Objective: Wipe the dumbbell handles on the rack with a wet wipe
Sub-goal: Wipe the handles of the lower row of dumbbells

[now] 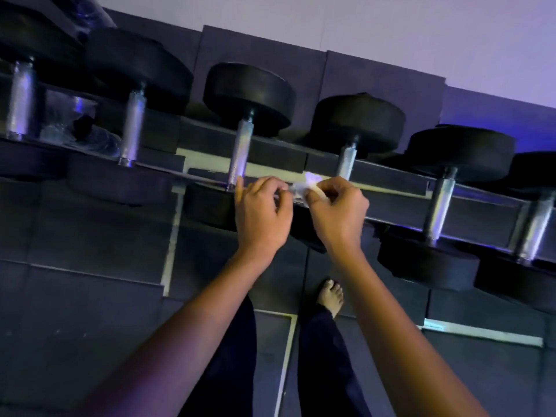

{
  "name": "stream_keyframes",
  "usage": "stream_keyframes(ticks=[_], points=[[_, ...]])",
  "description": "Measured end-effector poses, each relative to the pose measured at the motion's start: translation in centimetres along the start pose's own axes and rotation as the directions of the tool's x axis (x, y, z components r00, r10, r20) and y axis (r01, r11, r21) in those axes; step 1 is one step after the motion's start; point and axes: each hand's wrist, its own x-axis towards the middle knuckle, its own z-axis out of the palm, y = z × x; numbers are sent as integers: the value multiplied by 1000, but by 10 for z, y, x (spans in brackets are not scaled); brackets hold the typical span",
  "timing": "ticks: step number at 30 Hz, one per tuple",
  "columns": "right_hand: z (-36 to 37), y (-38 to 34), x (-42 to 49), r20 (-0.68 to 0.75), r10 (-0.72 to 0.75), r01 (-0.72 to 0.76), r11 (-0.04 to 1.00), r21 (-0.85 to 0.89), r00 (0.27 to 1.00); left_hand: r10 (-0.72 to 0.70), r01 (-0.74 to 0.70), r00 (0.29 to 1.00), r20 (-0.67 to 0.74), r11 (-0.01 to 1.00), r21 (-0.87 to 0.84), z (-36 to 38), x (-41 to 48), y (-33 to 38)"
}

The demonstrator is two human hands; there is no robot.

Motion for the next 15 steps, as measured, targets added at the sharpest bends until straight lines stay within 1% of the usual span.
stream_keyframes(ticks=[1,3,6,10,13,15], points=[[-13,7,1,-24,-5,5,1000,-12,1000,-21,24,999,30,996,-89,9,-6,13],[-35,20,4,-48,-26,24,999,-27,999,-110,123,991,83,975,-183,29,-17,36],[-55,38,11,-38,-43,43,999,-18,998,-250,270,960,125,945,-182,60,-27,55],[-67,57,19,21,-54,54,998,-13,998,-356,357,934,32,930,-91,87,-29,57],[-69,65,24,85,-60,62,998,-14,995,-354,358,928,-112,934,15,95,-33,58],[-68,68,28,102,-68,69,998,-6,992,-348,357,925,-153,933,39,98,-35,60]])
